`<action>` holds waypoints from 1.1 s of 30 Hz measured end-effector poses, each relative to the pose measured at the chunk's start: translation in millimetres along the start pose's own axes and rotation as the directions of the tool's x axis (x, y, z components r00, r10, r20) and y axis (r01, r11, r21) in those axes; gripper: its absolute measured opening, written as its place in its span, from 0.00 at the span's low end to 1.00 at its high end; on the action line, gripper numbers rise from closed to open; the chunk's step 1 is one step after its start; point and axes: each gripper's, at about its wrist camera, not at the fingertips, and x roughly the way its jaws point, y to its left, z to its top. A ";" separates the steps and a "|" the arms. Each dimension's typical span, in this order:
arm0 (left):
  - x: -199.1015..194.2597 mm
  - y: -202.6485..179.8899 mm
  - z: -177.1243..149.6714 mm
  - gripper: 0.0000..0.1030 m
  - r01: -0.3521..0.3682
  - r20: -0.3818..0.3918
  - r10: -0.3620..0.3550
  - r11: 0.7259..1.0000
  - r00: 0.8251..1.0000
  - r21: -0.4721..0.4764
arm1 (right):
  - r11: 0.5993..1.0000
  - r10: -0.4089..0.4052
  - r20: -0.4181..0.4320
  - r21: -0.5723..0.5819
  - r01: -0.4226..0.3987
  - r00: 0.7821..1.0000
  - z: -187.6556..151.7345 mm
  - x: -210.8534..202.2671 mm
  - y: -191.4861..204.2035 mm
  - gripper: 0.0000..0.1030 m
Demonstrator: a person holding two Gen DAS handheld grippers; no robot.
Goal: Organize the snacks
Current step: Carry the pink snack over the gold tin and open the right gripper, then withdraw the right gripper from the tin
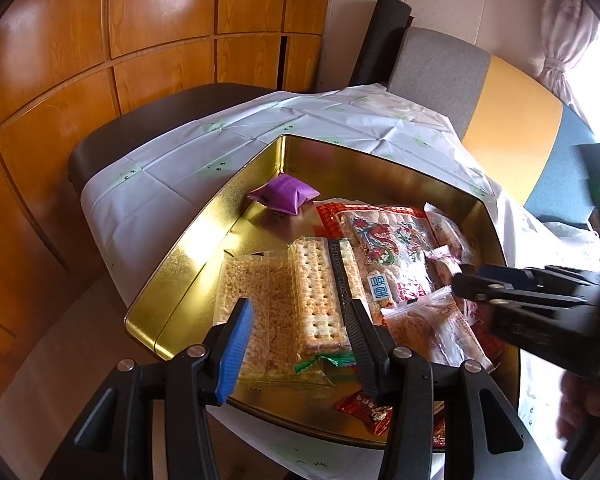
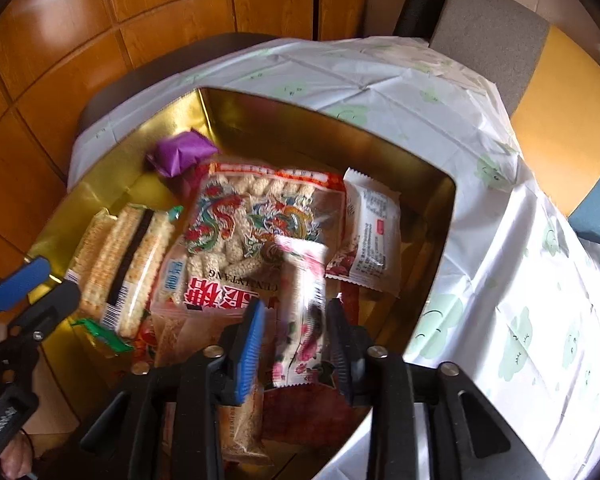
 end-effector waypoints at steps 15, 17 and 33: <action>-8.0 -4.2 -0.1 0.47 -0.026 0.037 0.025 0.999 0.999 0.024 | 0.970 0.080 0.009 -0.232 -0.076 0.997 -47.3 -30.7 52.2 0.35; -9.5 -5.6 0.5 0.47 -0.028 0.043 0.027 0.999 0.999 0.030 | 0.977 0.064 0.016 -0.204 -0.059 0.998 -42.0 -27.3 49.0 0.35; -22.7 -15.5 -3.2 0.48 -0.033 0.058 0.029 0.998 0.998 0.057 | 1.000 0.015 0.139 -0.026 -0.011 0.990 -50.9 -49.9 31.4 0.35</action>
